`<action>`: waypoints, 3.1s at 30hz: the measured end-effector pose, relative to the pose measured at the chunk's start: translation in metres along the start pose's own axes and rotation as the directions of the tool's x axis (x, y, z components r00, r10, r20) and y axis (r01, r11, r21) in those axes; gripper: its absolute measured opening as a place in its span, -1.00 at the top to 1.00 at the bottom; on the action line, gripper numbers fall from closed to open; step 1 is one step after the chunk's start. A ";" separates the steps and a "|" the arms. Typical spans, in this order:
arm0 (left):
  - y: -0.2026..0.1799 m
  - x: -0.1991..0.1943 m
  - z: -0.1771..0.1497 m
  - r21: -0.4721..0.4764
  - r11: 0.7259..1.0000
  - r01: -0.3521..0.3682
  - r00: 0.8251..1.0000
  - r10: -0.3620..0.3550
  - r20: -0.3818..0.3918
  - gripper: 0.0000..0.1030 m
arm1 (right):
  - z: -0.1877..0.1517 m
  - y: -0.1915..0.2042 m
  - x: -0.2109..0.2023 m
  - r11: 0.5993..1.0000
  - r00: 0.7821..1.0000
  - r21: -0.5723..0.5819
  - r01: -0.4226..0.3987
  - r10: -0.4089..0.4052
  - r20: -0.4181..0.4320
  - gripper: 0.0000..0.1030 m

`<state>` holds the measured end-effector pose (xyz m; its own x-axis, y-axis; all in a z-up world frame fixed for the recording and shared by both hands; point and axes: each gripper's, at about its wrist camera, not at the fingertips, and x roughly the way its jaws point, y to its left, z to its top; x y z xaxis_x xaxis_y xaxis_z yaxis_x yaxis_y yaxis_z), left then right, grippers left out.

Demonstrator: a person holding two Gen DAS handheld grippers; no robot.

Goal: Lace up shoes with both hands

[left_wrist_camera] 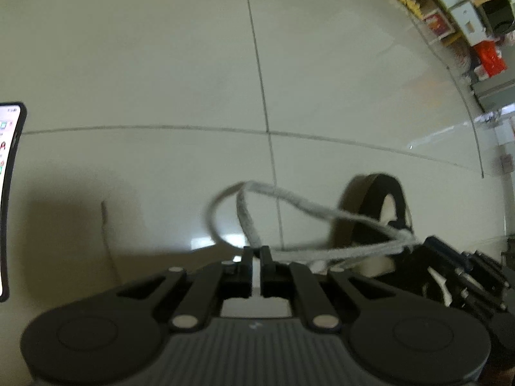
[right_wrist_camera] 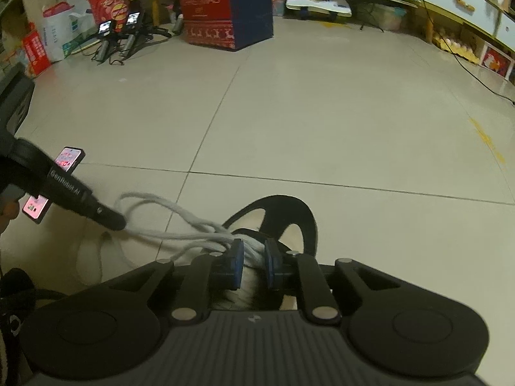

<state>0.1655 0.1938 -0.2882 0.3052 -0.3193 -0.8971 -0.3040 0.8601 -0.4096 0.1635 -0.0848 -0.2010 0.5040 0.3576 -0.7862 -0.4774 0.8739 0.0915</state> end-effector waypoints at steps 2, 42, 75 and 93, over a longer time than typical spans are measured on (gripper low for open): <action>0.000 0.000 0.000 0.021 1.000 -0.002 1.000 0.003 -0.024 0.78 | -0.001 -0.002 -0.001 1.000 1.000 0.013 0.000 0.000 0.001 0.73; -0.168 0.026 -0.008 0.785 0.607 0.124 0.987 -0.160 -0.032 0.63 | -0.026 -0.045 -0.021 0.972 1.000 0.235 0.004 -0.009 0.020 0.69; -0.198 -0.253 0.008 0.919 0.259 -0.296 0.950 0.178 0.256 0.94 | 0.000 -0.059 -0.125 0.974 0.997 0.214 0.077 -0.073 -0.025 0.29; -0.197 -0.361 -0.017 0.888 0.039 -0.458 0.859 0.277 0.430 0.94 | 0.018 -0.013 -0.157 0.998 0.998 0.012 0.055 -0.054 -0.045 0.14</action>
<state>0.0995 0.1328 0.1134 0.5663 0.1351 -0.8130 0.6501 0.5332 0.5414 0.1031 -0.1463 -0.0674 0.4963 0.2946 -0.8167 -0.4407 0.8959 0.0554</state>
